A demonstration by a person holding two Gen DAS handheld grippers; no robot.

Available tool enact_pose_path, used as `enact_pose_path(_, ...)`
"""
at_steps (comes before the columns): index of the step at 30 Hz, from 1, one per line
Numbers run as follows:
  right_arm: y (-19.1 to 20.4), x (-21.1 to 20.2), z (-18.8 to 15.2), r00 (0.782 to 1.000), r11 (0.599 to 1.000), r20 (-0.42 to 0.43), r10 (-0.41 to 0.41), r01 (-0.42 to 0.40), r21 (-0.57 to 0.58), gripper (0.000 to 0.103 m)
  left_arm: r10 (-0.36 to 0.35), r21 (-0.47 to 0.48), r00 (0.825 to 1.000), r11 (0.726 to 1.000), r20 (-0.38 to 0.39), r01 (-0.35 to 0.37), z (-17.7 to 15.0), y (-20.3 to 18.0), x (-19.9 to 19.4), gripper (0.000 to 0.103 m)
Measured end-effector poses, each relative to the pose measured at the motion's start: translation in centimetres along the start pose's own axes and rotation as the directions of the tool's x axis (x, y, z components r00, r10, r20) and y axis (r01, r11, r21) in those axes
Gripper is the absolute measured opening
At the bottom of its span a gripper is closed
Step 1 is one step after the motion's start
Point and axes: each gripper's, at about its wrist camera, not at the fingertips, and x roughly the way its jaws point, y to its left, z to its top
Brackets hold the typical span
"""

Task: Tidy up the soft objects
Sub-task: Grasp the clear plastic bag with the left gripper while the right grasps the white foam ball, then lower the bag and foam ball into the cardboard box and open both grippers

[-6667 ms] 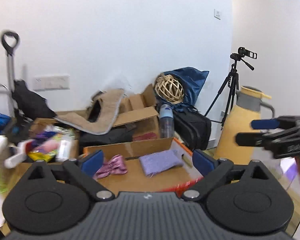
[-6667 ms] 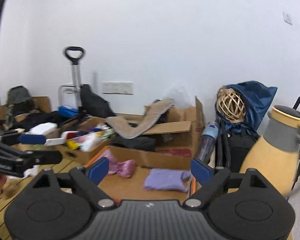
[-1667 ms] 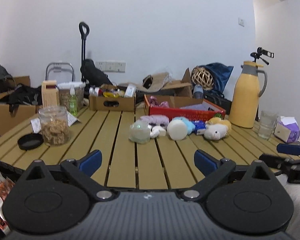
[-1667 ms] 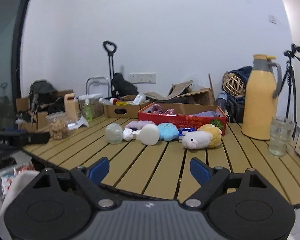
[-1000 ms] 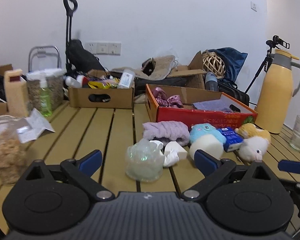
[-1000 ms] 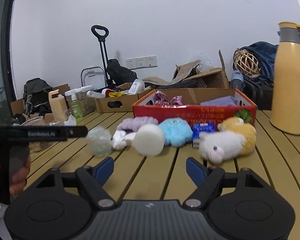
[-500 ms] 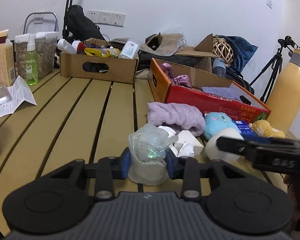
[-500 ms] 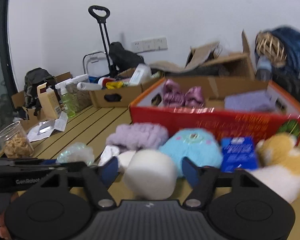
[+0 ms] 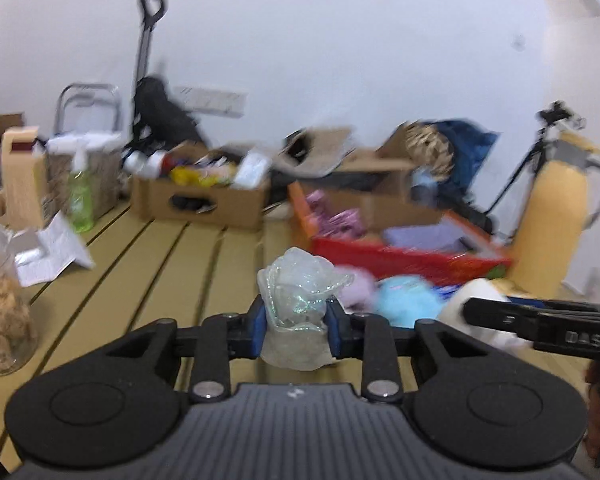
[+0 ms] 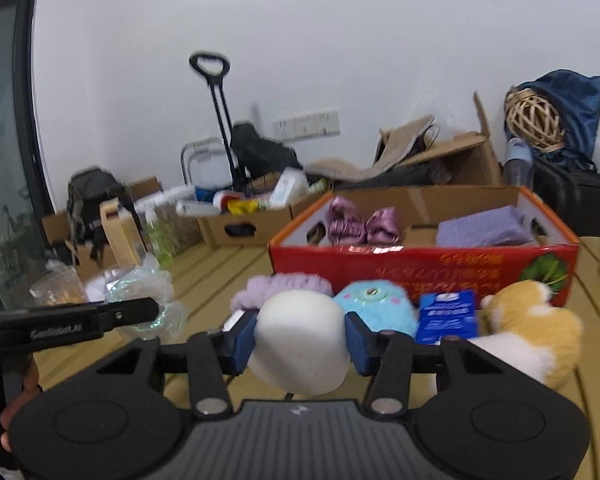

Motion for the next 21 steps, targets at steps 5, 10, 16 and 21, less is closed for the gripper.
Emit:
enact_pose_path(5,-1.6,-3.5,1.9,0.998,1.000,0.059,0.006,-0.007,0.028,0.048,-0.079,0.001,0.997,0.997,-0.023,0.079,1.8,-3.2,-0.1,0.030)
enact_pose_path(10,-4.9,-2.9,6.4,0.998,0.999,0.056,-0.039,0.037,0.031,0.048,-0.149,0.047,0.988,0.987,-0.042,0.151,6.3,-5.9,4.3,0.030)
enact_pose_path(16,-10.0,5.5,13.2,0.995,0.995,-0.087,-0.056,0.063,0.080,0.049,-0.082,0.027,0.977,0.996,-0.199,0.089,10.8,-5.3,16.3,0.030)
enact_pose_path(21,-13.7,16.4,15.6,0.972,0.979,-0.218,-0.085,0.122,0.162,0.049,-0.044,0.035,0.955,0.998,-0.293,0.056,12.0,-3.1,24.1,0.032)
